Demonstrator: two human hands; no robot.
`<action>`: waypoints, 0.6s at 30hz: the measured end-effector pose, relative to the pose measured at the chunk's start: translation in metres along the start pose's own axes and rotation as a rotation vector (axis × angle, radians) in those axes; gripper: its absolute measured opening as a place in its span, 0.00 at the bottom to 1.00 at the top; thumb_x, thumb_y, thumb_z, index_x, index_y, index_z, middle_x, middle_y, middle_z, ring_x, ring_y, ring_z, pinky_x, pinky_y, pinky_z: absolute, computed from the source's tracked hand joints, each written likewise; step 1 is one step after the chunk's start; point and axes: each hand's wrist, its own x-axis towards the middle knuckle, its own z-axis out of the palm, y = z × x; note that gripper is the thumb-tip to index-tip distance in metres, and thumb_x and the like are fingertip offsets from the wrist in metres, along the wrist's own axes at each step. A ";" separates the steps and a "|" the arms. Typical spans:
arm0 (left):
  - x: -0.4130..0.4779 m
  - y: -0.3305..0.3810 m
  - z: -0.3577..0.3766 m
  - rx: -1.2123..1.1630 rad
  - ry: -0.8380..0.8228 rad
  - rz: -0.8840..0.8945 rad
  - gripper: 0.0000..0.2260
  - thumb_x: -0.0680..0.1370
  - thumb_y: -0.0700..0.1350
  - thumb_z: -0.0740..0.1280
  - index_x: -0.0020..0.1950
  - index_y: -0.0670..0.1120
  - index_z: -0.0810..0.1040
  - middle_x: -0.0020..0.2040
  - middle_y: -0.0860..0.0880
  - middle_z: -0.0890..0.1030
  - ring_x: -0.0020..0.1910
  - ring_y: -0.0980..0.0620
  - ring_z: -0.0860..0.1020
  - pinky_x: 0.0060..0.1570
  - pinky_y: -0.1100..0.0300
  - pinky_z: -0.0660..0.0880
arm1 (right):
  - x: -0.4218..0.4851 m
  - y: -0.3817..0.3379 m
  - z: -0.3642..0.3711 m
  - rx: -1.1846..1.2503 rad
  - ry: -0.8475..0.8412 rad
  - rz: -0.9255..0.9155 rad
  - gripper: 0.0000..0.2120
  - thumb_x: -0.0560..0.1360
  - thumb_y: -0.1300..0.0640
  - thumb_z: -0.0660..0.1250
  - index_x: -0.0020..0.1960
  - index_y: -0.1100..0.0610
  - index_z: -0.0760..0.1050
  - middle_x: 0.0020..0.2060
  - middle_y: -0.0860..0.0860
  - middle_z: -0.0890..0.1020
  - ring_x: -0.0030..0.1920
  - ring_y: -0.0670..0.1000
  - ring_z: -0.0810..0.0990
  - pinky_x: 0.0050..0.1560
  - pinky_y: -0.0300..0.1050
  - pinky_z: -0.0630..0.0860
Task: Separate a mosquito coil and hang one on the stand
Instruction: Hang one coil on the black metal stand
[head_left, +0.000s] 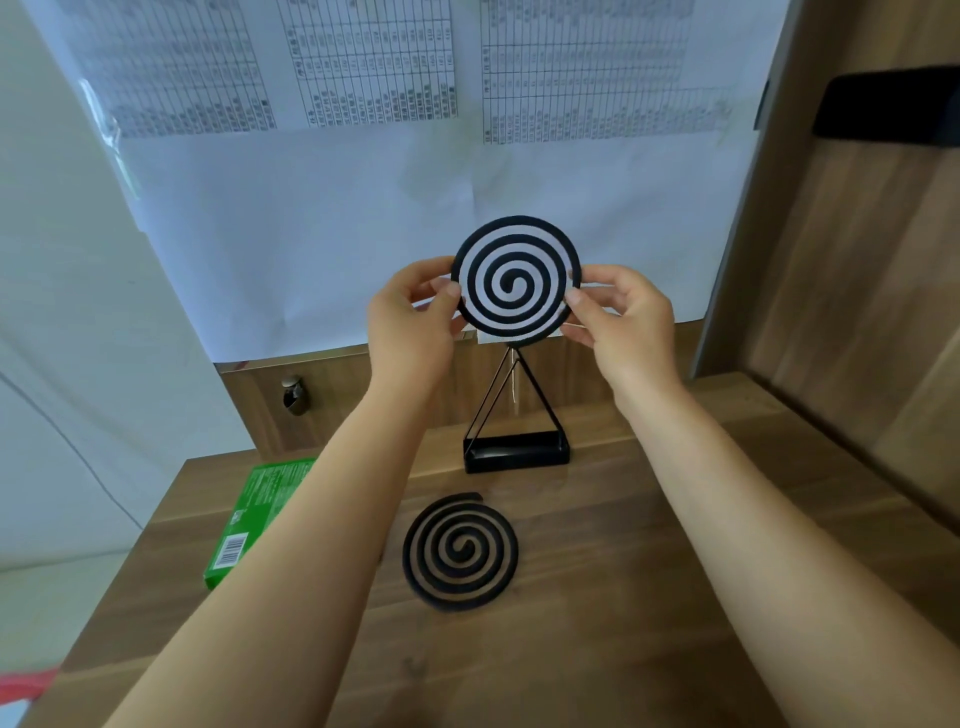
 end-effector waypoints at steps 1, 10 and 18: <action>0.001 -0.001 0.001 -0.002 0.000 0.002 0.10 0.79 0.36 0.66 0.54 0.48 0.82 0.45 0.50 0.81 0.50 0.47 0.83 0.48 0.57 0.82 | 0.001 0.002 0.000 -0.001 0.007 0.003 0.06 0.77 0.59 0.69 0.53 0.51 0.79 0.48 0.49 0.84 0.47 0.48 0.85 0.44 0.41 0.83; 0.001 -0.019 -0.001 0.053 0.021 -0.038 0.10 0.78 0.39 0.68 0.50 0.54 0.83 0.48 0.49 0.84 0.53 0.47 0.83 0.49 0.55 0.82 | -0.003 0.025 0.003 0.016 0.012 0.089 0.07 0.77 0.61 0.70 0.55 0.55 0.79 0.49 0.54 0.83 0.48 0.50 0.85 0.47 0.45 0.84; -0.007 -0.032 -0.007 0.076 0.007 -0.113 0.10 0.79 0.38 0.67 0.57 0.48 0.82 0.53 0.44 0.84 0.51 0.48 0.84 0.54 0.49 0.81 | -0.013 0.037 0.001 0.011 -0.018 0.150 0.07 0.77 0.63 0.68 0.54 0.55 0.78 0.48 0.56 0.84 0.47 0.51 0.85 0.45 0.42 0.84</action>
